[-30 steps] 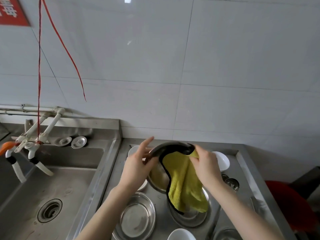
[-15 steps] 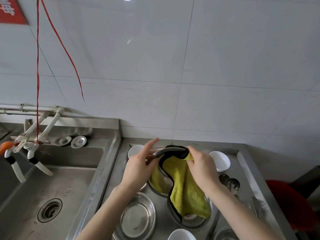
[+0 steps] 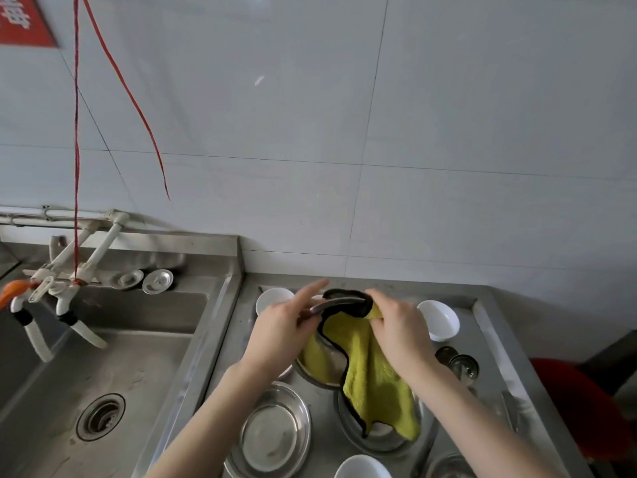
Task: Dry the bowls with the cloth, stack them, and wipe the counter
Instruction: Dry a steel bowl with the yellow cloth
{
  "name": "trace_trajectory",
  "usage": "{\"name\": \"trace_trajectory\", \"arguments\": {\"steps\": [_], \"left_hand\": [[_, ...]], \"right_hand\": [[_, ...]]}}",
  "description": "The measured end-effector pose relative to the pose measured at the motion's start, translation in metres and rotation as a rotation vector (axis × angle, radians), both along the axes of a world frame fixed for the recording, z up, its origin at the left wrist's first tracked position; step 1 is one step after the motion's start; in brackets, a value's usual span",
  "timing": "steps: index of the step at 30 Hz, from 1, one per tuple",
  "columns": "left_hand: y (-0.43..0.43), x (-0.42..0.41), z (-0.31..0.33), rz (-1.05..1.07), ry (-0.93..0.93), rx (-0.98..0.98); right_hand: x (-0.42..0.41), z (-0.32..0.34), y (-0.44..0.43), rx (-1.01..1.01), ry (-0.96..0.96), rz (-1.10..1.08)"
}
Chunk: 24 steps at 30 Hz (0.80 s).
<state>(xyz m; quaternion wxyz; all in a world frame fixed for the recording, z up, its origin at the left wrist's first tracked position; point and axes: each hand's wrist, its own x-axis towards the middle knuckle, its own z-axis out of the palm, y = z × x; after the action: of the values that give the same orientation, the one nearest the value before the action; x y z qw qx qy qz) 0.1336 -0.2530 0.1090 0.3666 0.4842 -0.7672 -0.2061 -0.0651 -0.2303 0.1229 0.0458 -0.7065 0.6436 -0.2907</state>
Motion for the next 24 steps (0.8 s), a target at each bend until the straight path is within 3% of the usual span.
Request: {"name": "trace_trajectory", "arguments": {"steps": [2, 5, 7, 11, 14, 20, 22, 24], "left_hand": [[0.004, 0.004, -0.004, 0.038, 0.148, 0.101], [0.01, 0.008, -0.015, 0.042, 0.193, 0.149], [0.011, 0.008, -0.015, 0.011, 0.145, 0.129], [0.006, 0.001, -0.003, -0.096, -0.136, -0.043], [0.005, -0.005, 0.001, -0.128, -0.232, -0.1], [0.008, 0.011, -0.011, 0.033, 0.232, 0.21], [0.012, 0.013, -0.016, 0.041, 0.233, 0.219], [0.014, 0.009, -0.016, 0.021, 0.115, 0.123]], "right_hand": [[-0.006, -0.002, 0.0, 0.024, -0.155, -0.077], [-0.015, -0.002, -0.003, 0.08, -0.323, -0.159], [-0.017, 0.0, -0.003, 0.115, -0.256, -0.122], [-0.004, 0.002, 0.0, 0.125, 0.036, -0.025], [0.001, 0.002, 0.001, 0.057, 0.108, 0.02], [-0.016, 0.001, 0.005, 0.046, -0.181, -0.099], [-0.02, 0.0, 0.007, 0.084, -0.207, -0.129], [-0.018, 0.002, 0.008, 0.116, -0.148, -0.097]]}}
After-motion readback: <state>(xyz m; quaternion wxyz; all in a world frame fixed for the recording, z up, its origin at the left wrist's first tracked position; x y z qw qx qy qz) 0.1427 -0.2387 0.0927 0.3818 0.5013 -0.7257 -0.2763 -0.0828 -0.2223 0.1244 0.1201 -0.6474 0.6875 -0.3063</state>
